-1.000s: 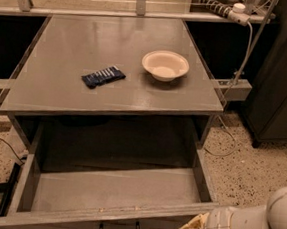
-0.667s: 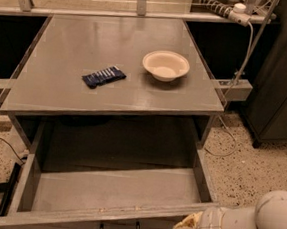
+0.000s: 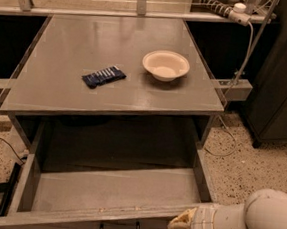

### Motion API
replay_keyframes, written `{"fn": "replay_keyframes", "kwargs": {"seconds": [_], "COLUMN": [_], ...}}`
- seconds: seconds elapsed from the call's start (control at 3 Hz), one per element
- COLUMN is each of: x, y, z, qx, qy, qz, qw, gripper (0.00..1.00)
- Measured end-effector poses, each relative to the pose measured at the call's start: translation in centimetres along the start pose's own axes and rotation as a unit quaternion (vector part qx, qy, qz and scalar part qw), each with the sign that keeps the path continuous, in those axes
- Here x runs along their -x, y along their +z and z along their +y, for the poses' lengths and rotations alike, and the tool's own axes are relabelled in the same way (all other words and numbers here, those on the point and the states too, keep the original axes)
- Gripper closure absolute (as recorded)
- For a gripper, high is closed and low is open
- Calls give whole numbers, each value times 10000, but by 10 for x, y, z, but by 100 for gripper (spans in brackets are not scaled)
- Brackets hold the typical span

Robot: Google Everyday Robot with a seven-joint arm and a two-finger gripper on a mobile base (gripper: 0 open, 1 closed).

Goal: Close top drawer

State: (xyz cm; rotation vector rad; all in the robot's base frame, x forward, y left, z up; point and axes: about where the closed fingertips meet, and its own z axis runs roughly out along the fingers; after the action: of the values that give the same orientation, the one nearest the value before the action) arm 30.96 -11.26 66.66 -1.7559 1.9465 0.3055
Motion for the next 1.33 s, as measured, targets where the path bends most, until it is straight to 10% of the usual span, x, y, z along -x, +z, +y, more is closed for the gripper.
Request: {"fn": "replay_keyframes", "kwargs": {"seconds": [0.67,1.33], "x": [0,22], "y": [0,5], "z": [0,-35], "qx": [0,-76], "qy": [0,-357], "qz": [0,-396], "qw": [10000,9985], "gripper": [12,0]}}
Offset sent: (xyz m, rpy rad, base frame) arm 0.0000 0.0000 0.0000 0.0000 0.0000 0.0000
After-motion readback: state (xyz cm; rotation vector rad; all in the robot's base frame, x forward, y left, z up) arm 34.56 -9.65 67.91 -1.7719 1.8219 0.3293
